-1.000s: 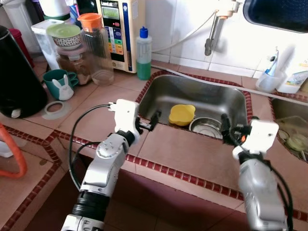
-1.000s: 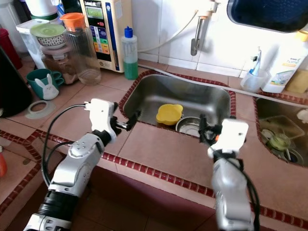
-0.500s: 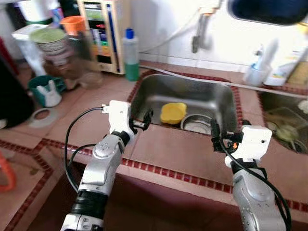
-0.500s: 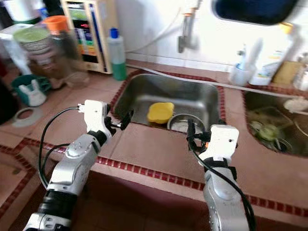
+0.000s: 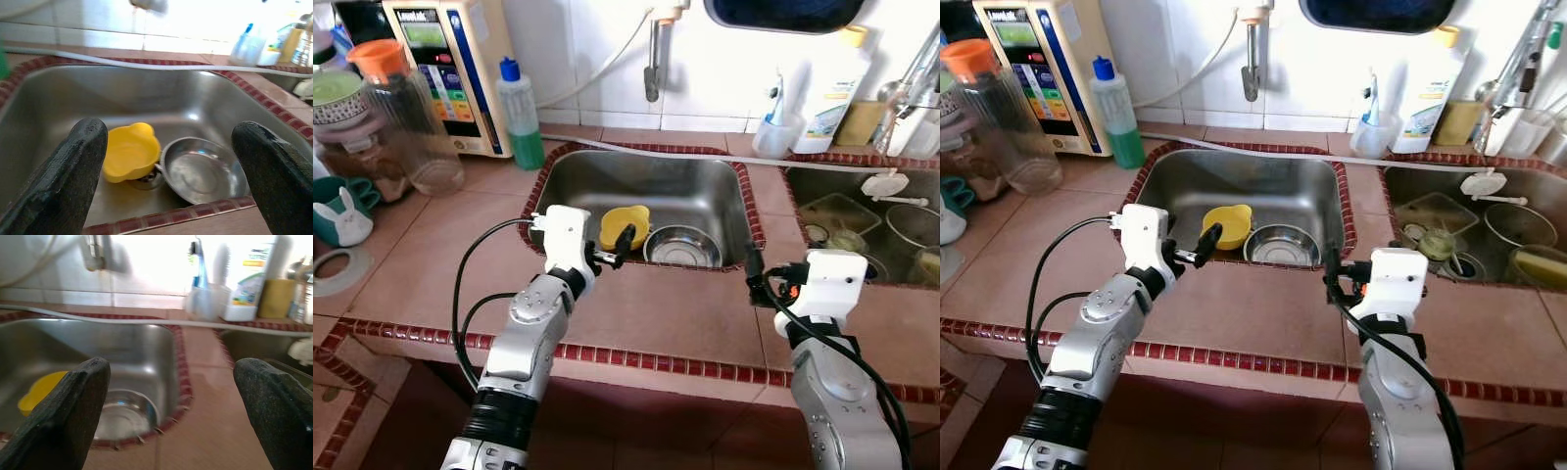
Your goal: Kitchen organization
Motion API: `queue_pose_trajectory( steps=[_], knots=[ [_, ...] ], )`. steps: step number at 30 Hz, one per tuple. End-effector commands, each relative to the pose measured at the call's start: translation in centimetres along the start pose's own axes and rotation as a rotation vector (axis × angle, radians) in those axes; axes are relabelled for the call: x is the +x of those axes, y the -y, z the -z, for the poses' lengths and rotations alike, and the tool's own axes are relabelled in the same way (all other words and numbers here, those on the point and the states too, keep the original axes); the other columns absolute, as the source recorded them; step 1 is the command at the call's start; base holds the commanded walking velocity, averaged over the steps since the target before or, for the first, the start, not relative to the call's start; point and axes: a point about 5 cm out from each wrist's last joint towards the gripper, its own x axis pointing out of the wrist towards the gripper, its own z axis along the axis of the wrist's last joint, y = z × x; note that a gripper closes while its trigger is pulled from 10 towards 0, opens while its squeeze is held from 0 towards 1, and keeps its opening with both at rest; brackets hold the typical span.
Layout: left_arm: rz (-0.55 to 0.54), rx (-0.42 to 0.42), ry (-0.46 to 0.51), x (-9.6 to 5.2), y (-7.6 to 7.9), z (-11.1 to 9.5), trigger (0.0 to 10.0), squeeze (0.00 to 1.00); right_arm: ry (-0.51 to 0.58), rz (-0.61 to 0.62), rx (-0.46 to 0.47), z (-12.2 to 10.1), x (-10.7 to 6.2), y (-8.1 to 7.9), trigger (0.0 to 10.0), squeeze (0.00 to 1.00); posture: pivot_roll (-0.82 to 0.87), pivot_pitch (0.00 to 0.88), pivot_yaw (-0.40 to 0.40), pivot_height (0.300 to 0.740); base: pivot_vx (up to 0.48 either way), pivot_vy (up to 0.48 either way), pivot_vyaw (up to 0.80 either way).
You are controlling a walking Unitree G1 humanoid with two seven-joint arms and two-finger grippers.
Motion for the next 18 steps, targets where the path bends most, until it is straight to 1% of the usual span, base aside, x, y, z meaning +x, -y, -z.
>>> queue_pose_trajectory(
  steps=[1,7,11,18],
  knots=[
    [0.009,0.013,0.002,-0.2,0.1,-0.2,10.0,0.0,0.022,-0.018,0.008,-0.8,0.1,-0.3,10.0,0.42,0.05,0.0,0.03,0.74,0.0,0.0,0.0],
    [0.024,0.01,0.014,-0.3,0.3,-0.7,10.0,0.0,0.025,-0.03,0.008,-0.9,0.3,-0.6,10.0,0.41,0.05,0.0,0.029,0.74,0.0,0.0,0.0],
    [0.045,0.018,0.019,-0.5,0.7,-0.9,10.0,0.0,0.029,-0.029,0.011,-1.1,0.4,-0.6,10.0,0.37,0.05,0.0,0.032,0.74,0.0,0.0,0.0],
    [0.056,0.017,0.022,-0.3,0.7,-1.3,10.0,0.0,0.03,-0.022,0.019,-1.1,0.4,-0.5,10.0,0.37,0.05,0.0,0.037,0.74,-0.249,0.0,0.0]
  ],
)
